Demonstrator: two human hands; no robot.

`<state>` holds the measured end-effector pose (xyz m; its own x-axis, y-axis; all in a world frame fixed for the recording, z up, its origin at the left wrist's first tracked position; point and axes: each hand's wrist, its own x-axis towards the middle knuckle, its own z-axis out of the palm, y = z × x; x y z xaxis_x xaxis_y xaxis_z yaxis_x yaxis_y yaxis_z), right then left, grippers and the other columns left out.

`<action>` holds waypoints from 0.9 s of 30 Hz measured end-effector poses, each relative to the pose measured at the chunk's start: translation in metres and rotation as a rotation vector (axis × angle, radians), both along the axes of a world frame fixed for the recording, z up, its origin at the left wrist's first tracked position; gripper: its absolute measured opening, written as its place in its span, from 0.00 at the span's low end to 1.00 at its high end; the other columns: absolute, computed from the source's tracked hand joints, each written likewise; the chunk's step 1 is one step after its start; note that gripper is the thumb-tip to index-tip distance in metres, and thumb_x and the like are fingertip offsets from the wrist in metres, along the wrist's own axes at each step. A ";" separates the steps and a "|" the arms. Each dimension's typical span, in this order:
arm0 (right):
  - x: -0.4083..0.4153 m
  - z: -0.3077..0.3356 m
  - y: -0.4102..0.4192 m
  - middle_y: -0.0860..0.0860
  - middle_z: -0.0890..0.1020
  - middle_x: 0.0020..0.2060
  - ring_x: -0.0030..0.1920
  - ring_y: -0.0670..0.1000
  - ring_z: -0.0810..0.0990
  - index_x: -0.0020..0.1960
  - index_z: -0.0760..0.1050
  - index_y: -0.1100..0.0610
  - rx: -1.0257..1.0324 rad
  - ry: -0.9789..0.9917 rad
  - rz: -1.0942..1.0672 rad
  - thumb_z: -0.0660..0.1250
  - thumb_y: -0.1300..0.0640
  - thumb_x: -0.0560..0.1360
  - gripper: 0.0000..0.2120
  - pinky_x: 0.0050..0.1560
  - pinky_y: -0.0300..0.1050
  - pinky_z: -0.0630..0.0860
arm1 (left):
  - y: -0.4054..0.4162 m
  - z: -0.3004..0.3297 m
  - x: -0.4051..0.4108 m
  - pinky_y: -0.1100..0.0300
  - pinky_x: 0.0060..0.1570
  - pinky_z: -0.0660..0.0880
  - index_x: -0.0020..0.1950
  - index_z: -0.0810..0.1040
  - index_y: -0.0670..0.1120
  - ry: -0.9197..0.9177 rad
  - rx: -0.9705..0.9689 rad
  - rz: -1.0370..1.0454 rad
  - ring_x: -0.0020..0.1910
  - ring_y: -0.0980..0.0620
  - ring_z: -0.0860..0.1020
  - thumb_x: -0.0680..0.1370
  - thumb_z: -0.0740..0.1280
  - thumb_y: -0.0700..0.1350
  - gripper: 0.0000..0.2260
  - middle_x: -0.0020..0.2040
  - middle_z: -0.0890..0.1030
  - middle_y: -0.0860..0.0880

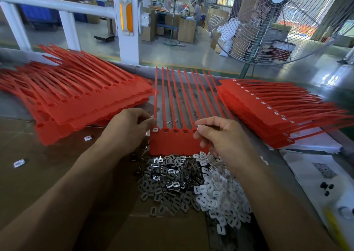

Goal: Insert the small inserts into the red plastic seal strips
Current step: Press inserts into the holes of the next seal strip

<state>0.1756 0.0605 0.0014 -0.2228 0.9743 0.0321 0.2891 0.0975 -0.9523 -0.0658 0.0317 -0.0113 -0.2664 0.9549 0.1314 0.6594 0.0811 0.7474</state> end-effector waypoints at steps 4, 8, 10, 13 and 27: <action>-0.002 0.000 0.000 0.49 0.88 0.40 0.34 0.44 0.81 0.53 0.83 0.51 0.005 -0.011 -0.002 0.68 0.60 0.82 0.07 0.27 0.33 0.70 | -0.002 0.002 0.004 0.56 0.38 0.77 0.44 0.82 0.52 0.000 -0.052 -0.001 0.37 0.54 0.82 0.81 0.65 0.58 0.13 0.37 0.84 0.52; -0.003 0.000 -0.002 0.50 0.88 0.40 0.33 0.44 0.81 0.52 0.83 0.51 0.014 -0.003 0.014 0.68 0.60 0.82 0.07 0.28 0.31 0.71 | -0.002 0.002 0.007 0.55 0.42 0.80 0.43 0.84 0.52 0.028 -0.103 -0.013 0.36 0.54 0.82 0.80 0.68 0.56 0.12 0.36 0.84 0.52; -0.003 0.000 -0.003 0.49 0.88 0.41 0.33 0.43 0.81 0.53 0.83 0.51 0.027 -0.007 0.018 0.68 0.60 0.82 0.06 0.28 0.31 0.71 | -0.001 0.002 0.008 0.53 0.45 0.80 0.44 0.84 0.52 0.044 -0.103 -0.008 0.37 0.55 0.82 0.80 0.68 0.56 0.11 0.37 0.84 0.53; -0.003 0.000 -0.004 0.49 0.88 0.41 0.33 0.43 0.81 0.53 0.83 0.50 0.039 -0.012 0.018 0.68 0.59 0.82 0.06 0.29 0.30 0.72 | 0.000 0.001 0.010 0.53 0.45 0.80 0.43 0.84 0.52 0.056 -0.101 0.012 0.38 0.55 0.81 0.79 0.69 0.56 0.10 0.37 0.84 0.54; -0.005 0.003 -0.007 0.49 0.88 0.40 0.33 0.42 0.81 0.53 0.83 0.52 0.045 -0.018 0.014 0.68 0.60 0.81 0.06 0.29 0.30 0.71 | 0.007 -0.001 0.011 0.58 0.33 0.76 0.38 0.84 0.49 -0.006 -0.132 0.047 0.29 0.52 0.80 0.78 0.71 0.53 0.12 0.30 0.83 0.50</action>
<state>0.1706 0.0536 0.0042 -0.2373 0.9688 0.0717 0.3042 0.1442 -0.9416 -0.0545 0.0383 -0.0121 -0.3115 0.9502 0.0037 0.6478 0.2095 0.7325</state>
